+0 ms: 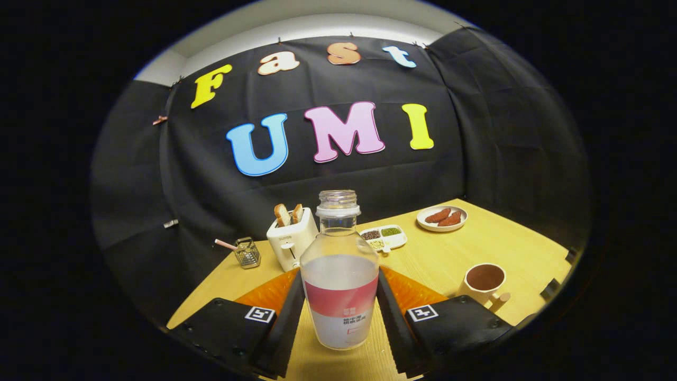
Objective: Take the bottle from table, then pour the juice into the cup, finally place the bottle on the coaster
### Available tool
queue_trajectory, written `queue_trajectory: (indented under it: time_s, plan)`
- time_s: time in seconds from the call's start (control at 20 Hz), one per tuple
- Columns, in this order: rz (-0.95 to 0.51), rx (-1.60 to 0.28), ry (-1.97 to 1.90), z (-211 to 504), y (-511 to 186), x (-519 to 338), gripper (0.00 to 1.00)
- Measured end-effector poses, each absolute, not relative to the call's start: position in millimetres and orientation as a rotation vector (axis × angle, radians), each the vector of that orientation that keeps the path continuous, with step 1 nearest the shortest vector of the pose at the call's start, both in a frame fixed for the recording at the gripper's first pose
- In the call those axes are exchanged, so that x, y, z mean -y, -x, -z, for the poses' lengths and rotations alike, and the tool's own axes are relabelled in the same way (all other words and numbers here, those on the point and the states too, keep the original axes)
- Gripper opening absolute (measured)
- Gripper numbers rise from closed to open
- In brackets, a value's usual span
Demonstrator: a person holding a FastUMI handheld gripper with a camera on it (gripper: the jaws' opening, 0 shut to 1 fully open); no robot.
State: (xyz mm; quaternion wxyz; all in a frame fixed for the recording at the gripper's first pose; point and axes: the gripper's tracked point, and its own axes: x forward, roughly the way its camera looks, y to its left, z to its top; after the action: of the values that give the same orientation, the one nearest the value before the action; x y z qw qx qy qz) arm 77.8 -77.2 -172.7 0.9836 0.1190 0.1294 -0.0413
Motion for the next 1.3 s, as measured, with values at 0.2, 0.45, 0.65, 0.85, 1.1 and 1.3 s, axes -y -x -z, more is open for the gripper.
queue_trajectory:
  time_s: [0.2, 0.45, 0.65, 0.85, 1.1, 1.3]
  plan:
    - [0.090, -0.240, -0.502, 166.4, -79.1, 102.6, 0.75]
    - [0.107, -0.183, -0.911, 170.7, -81.1, 137.0, 0.75]
    - [0.156, -0.205, -1.038, 191.3, -75.0, 159.9, 0.75]
    - [0.154, -0.229, -1.124, 199.5, -75.0, 166.0, 0.75]
    - [0.159, -0.234, -1.254, 205.6, -78.8, 168.1, 0.75]
    - [0.171, -0.216, -1.357, 208.7, -79.9, 173.8, 0.75]
